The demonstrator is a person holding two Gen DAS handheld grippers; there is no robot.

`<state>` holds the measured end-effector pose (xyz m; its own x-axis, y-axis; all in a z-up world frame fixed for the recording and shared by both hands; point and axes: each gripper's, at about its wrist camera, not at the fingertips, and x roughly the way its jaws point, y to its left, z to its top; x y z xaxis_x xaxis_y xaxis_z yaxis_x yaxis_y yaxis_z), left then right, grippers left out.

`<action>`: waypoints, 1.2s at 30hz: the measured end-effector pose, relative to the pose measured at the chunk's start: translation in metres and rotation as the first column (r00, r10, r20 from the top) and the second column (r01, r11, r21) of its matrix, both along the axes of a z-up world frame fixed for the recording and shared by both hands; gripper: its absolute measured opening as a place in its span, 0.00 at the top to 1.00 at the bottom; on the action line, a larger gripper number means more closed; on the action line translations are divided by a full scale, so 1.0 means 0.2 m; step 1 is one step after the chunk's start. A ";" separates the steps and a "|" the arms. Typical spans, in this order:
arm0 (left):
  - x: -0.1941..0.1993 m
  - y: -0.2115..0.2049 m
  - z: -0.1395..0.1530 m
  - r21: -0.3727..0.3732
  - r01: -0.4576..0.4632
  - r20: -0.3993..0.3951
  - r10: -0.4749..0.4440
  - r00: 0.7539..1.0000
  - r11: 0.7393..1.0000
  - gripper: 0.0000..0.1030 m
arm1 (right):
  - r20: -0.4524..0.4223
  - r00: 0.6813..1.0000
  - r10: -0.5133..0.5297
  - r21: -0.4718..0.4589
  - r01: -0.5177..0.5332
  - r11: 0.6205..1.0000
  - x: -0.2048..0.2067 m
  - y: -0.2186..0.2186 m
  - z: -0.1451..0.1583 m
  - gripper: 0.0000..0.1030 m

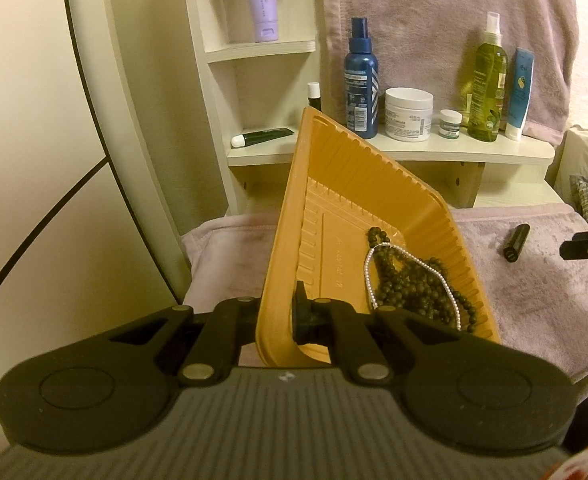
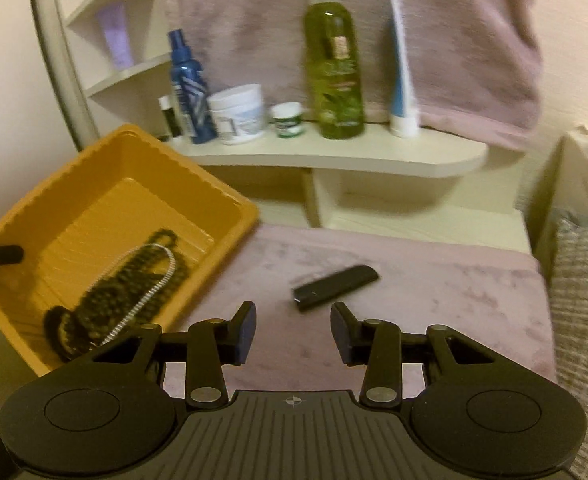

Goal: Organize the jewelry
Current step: 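Move the right gripper to the black tube and grasp it lengthwise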

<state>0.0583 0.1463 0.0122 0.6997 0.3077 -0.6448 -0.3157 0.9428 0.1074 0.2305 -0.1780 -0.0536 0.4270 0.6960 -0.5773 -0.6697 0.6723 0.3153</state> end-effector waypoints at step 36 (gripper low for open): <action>-0.01 -0.02 0.00 0.004 0.002 -0.001 -0.002 1.000 1.000 0.94 | 0.129 0.979 0.157 -0.203 -0.129 0.971 0.31 0.24 -0.24 0.04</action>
<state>0.0566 0.1424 0.0130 0.6995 0.3084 -0.6446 -0.3134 0.9431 0.1111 0.2925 -0.1295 -0.1006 0.4189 0.6380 -0.6461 -0.7923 0.6045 0.0832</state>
